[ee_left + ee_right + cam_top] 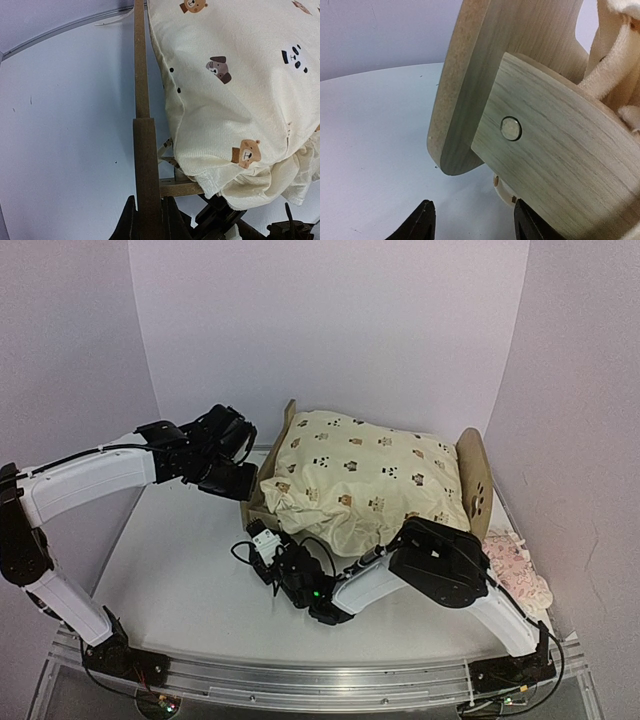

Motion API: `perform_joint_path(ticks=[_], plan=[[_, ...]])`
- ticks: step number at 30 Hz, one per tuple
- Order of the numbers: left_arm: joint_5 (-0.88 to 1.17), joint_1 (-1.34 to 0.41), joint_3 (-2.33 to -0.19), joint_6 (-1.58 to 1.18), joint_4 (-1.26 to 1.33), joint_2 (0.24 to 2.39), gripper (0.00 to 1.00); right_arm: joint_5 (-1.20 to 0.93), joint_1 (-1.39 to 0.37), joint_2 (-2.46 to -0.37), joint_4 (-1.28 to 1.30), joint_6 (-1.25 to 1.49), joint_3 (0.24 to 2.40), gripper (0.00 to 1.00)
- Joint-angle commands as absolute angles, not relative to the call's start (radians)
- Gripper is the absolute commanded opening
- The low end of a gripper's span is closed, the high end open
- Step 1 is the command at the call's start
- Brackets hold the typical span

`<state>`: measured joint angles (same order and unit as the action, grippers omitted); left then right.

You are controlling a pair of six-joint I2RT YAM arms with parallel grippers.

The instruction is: Set up the pet bed

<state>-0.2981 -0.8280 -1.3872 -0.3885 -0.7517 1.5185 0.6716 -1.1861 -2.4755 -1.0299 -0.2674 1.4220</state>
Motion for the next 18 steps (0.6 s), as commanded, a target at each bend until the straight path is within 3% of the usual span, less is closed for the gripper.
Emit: perform_joint_path(ticks=[1, 10, 18], plan=[[-0.264, -0.841, -1.483, -0.348, -0.652, 1.428, 0.00, 0.703, -1.169, -2.500, -1.086, -0.280, 1.464, 0.54], [-0.254, -0.842, -1.486, -0.350, -0.650, 1.420, 0.00, 0.740, -1.167, -2.588, -1.036, -0.348, 1.599, 0.53], [-0.255, -0.844, -1.499, -0.350, -0.661, 1.416, 0.00, 0.821, -1.151, -2.644, -1.037, -0.393, 1.673, 0.46]])
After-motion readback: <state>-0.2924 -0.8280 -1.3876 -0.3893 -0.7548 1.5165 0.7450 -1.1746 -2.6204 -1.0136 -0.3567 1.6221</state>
